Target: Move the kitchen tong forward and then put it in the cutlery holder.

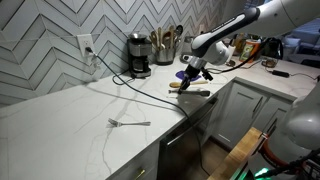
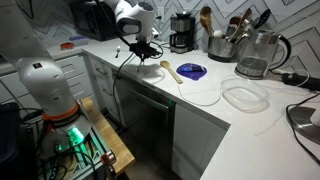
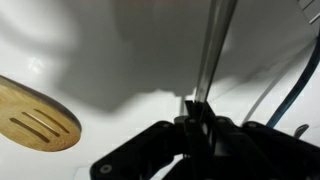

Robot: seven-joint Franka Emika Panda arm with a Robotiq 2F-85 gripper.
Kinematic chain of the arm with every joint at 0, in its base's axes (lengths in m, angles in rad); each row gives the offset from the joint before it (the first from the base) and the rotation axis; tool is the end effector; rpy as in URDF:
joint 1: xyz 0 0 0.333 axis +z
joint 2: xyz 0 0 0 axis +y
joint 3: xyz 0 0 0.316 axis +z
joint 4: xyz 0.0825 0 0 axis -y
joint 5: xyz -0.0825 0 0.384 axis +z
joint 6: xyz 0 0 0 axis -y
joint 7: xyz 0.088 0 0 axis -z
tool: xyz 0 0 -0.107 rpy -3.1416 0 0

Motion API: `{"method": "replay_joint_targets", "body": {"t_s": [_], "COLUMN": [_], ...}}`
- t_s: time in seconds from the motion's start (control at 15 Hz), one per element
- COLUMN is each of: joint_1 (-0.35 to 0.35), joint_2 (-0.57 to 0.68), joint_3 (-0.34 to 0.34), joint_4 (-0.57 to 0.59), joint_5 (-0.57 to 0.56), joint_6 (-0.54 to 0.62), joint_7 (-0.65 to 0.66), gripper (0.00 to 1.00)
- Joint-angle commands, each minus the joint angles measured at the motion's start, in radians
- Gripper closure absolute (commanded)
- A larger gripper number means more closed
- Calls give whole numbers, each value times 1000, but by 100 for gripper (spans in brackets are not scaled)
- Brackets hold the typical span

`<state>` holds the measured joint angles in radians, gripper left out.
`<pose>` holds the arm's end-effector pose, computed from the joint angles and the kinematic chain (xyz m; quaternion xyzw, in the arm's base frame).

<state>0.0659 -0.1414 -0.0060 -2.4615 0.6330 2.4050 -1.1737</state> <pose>0.4710 0.0322 0.3581 -0.9026 -0.3685 -0.1499 0.1647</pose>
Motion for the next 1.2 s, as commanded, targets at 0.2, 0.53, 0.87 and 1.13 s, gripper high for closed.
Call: {"method": "replay_joint_targets", "body": {"t_s": [0.2, 0.53, 0.87, 1.13], "joint_1": [19, 15, 14, 22], "joint_2": [66, 105, 121, 154], "joint_3": [10, 28, 48, 75], "joint_4": [11, 43, 108, 202], "joint_5": [14, -15, -153, -392], "joint_6": [67, 53, 14, -111], "joint_7": [-62, -49, 21, 245], "gripper": [98, 56, 16, 0]}}
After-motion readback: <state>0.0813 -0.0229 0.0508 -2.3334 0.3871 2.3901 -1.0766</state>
